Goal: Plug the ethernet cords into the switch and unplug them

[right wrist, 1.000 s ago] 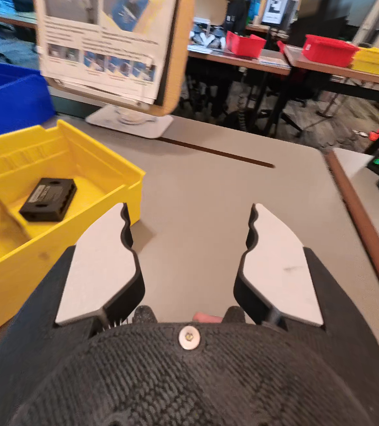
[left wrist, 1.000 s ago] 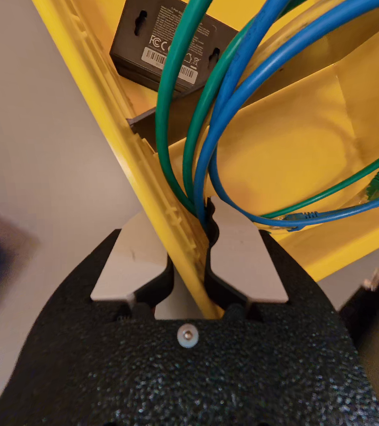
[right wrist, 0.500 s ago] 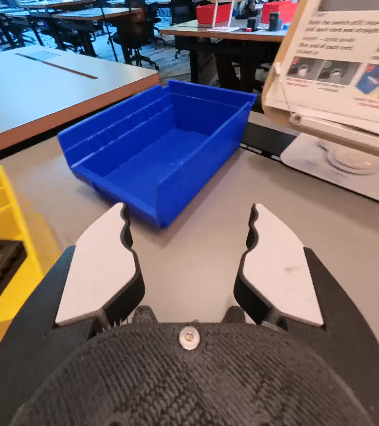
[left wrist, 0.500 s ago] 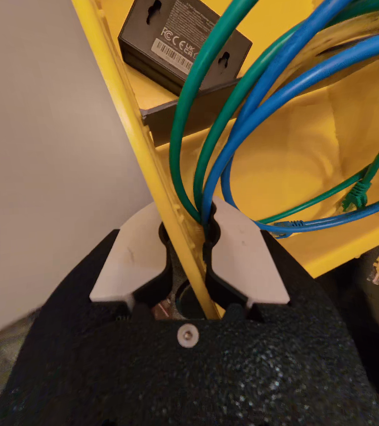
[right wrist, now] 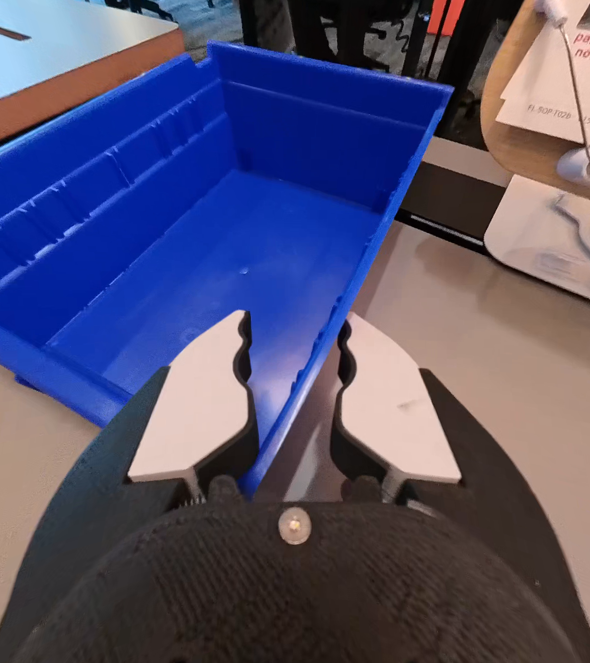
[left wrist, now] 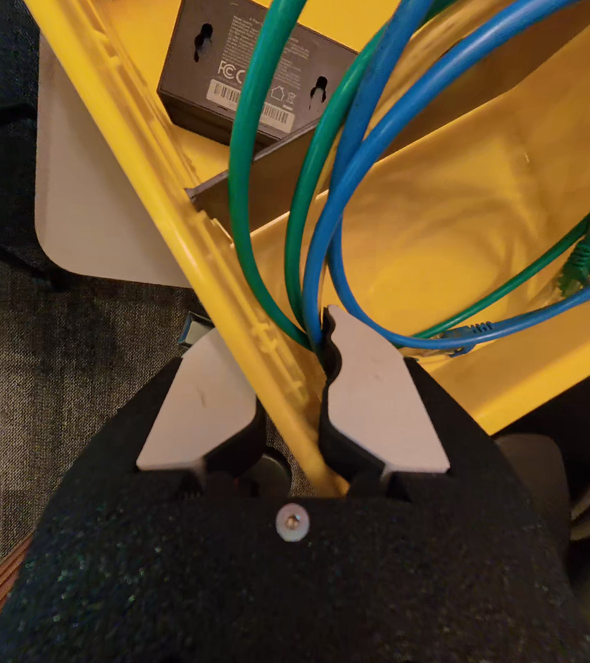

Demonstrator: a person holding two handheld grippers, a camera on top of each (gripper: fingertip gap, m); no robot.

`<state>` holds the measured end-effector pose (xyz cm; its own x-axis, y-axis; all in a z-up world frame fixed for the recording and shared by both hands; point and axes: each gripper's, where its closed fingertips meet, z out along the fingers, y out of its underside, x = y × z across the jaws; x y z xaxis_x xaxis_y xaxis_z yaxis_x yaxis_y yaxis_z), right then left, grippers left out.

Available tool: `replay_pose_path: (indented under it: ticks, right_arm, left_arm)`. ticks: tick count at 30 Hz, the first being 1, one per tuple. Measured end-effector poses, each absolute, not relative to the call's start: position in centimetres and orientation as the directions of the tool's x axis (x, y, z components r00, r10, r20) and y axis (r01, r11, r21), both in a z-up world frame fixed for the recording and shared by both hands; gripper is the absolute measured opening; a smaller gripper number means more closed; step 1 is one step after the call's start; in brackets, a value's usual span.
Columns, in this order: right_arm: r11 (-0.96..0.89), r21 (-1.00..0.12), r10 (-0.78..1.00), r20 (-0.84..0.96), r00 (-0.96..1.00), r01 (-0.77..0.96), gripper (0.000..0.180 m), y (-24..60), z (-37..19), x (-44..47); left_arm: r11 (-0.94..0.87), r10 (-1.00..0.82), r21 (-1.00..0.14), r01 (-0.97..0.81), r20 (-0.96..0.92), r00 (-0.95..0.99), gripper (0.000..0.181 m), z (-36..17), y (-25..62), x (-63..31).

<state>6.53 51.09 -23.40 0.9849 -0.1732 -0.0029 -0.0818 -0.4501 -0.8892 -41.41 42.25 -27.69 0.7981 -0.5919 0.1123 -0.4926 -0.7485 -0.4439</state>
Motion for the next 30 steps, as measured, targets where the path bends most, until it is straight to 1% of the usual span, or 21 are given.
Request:
replay_pose_path:
  ticks: [1,3,4,6,8,11,15,18,21,24,27,30]
  right_arm:
    - [-0.459,-0.887,-0.179,0.033,0.983,-0.054,0.041,51.0,-23.4,7.1]
    - [-0.509,-0.861,-0.204,0.147,0.968,0.024,0.025,50.4,-23.6,8.7]
    - [-0.522,-0.852,-0.221,0.176,0.959,0.036,0.017,49.9,-23.5,9.6]
    - [-0.527,-0.85,-0.198,0.148,0.969,0.022,0.009,49.0,-23.5,10.6]
    - [-0.526,-0.849,-0.138,0.144,0.98,0.051,0.009,47.5,-23.3,10.9]
    - [-0.5,-0.857,-0.075,0.182,0.98,0.121,0.008,43.7,-22.1,11.7]
    - [-0.476,-0.854,0.004,0.239,0.971,0.212,0.008,35.4,-20.7,14.2]
    - [-0.468,-0.853,0.001,0.26,0.966,0.23,0.008,27.7,-19.5,17.9]
    - [-0.483,-0.855,-0.093,0.266,0.959,0.19,0.008,19.8,-17.8,23.4]
    - [-0.468,-0.877,-0.265,0.256,0.93,0.109,0.007,12.5,-16.2,29.8]
    - [-0.417,-0.909,-0.459,0.185,0.869,-0.027,0.007,6.4,-16.2,35.9]
    - [-0.354,-0.927,-0.592,0.119,0.797,-0.124,0.007,2.3,-17.3,40.6]
  left_arm:
    - [-0.748,-0.592,-0.444,-0.494,0.11,0.798,0.031,-27.7,42.3,-41.4]
    - [-0.75,-0.59,-0.443,-0.491,0.114,0.799,0.03,-27.7,42.3,-41.4]
    - [-0.751,-0.589,-0.442,-0.49,0.116,0.8,0.031,-27.7,42.3,-41.4]
    - [-0.753,-0.588,-0.44,-0.489,0.117,0.8,0.031,-27.7,42.3,-41.4]
    - [-0.753,-0.589,-0.438,-0.491,0.117,0.799,0.031,-27.7,42.4,-41.4]
    - [-0.754,-0.59,-0.434,-0.493,0.12,0.798,0.031,-27.7,42.9,-41.3]
    - [-0.755,-0.593,-0.433,-0.493,0.13,0.794,0.03,-27.7,43.7,-40.7]
    - [-0.754,-0.596,-0.436,-0.492,0.139,0.791,0.03,-27.6,44.7,-39.7]
    - [-0.75,-0.603,-0.435,-0.498,0.14,0.786,0.031,-27.6,46.0,-38.1]
    - [-0.745,-0.611,-0.436,-0.506,0.139,0.78,0.031,-27.7,47.7,-35.6]
    - [-0.733,-0.625,-0.436,-0.522,0.129,0.77,0.031,-27.7,49.5,-32.4]
    - [-0.721,-0.643,-0.436,-0.539,0.128,0.755,0.03,-27.7,51.6,-29.0]
